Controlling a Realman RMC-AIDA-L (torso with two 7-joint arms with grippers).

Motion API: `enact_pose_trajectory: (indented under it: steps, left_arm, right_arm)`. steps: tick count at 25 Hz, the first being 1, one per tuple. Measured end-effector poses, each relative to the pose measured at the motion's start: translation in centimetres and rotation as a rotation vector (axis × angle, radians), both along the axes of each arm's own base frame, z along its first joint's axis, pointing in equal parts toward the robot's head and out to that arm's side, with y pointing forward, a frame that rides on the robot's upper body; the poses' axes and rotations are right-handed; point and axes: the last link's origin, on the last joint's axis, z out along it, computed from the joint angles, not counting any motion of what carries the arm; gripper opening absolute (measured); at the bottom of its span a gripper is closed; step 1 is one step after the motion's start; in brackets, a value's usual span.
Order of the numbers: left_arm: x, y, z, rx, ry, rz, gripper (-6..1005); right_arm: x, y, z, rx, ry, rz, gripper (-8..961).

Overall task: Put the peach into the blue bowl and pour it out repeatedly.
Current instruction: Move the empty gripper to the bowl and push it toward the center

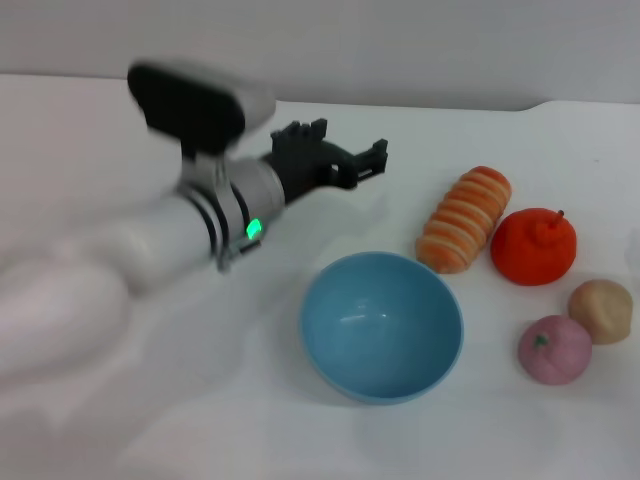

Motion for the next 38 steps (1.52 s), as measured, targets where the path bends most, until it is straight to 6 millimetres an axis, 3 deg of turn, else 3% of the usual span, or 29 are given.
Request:
enact_pose_trajectory:
  steps: [6,10,12,17,32,38]
  left_arm:
    - [1.9,1.9,4.4,-0.191,0.133,0.005,791]
    - [2.7,1.7,5.5,-0.351,0.184,-0.013,786]
    - [3.1,1.2,5.2,-0.444,0.217,-0.014,783]
    - [2.9,0.6,4.5,-0.492,0.251,-0.013,777]
    - [-0.7,-0.3,-0.2,-0.577,0.364,0.048,758]
    - [-0.4,-1.1,-1.4,-0.607,0.41,0.003,750]
  right_arm:
    - [0.1,-0.1,0.1,-0.016,0.032,0.009,642]
    - [0.0,-0.2,-0.1,-0.04,0.029,0.022,643]
    - [0.0,-0.2,-0.2,-0.043,0.026,0.024,643]
    - [0.0,-0.1,-0.1,-0.043,0.025,0.025,634]
    - [-0.1,0.0,0.0,-0.04,0.023,0.03,608]
    - [-0.1,0.0,0.0,-0.04,0.021,0.03,597]
